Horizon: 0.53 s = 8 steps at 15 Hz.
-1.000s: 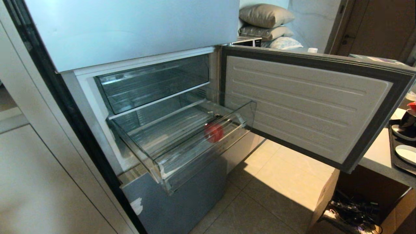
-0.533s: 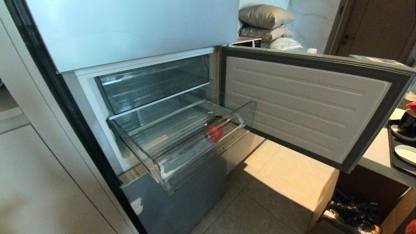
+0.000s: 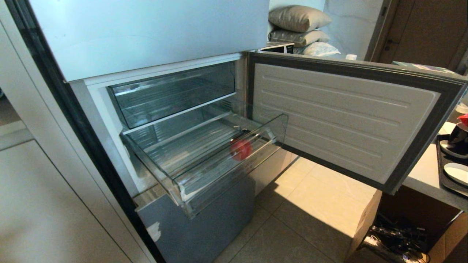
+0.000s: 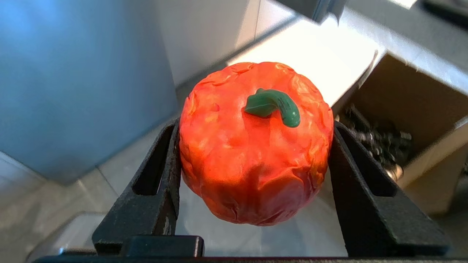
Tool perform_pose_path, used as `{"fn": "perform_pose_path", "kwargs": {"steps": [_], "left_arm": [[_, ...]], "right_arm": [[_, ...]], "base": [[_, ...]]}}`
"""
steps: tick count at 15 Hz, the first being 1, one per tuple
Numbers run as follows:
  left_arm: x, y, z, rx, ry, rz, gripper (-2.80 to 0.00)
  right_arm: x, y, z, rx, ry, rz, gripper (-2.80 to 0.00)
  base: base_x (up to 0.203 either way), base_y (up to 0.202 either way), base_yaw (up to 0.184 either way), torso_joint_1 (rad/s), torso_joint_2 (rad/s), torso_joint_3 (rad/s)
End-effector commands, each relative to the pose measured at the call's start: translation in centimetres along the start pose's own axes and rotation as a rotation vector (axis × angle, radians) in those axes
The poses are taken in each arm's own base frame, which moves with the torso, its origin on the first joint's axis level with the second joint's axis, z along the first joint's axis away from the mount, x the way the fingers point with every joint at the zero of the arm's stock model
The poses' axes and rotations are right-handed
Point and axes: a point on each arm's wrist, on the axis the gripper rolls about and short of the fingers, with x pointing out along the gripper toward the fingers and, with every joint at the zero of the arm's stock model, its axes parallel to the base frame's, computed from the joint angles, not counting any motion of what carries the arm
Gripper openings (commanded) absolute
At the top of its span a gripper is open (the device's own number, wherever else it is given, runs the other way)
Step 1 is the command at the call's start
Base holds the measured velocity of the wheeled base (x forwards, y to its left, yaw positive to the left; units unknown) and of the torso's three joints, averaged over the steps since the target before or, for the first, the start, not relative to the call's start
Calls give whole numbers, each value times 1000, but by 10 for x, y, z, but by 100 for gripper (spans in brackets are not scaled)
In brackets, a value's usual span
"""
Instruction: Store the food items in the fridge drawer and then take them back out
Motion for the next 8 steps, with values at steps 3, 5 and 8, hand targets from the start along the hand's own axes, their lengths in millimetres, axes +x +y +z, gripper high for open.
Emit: {"fn": "perform_pose_path", "kwargs": {"steps": [3, 5, 8], "left_arm": [[0, 0, 0, 0, -2, 0, -280], [0, 0, 0, 0, -2, 0, -280], [0, 0, 0, 0, -2, 0, -280]], "right_arm": [[-15, 0, -7, 9, -195, -10, -280], [-15, 0, -8, 14, -204, -13, -280], [-15, 0, -8, 18, -203, -16, -280]], "base": [[0, 0, 0, 0, 0, 0], [0, 0, 0, 0, 0, 0], [0, 0, 0, 0, 0, 0]]}}
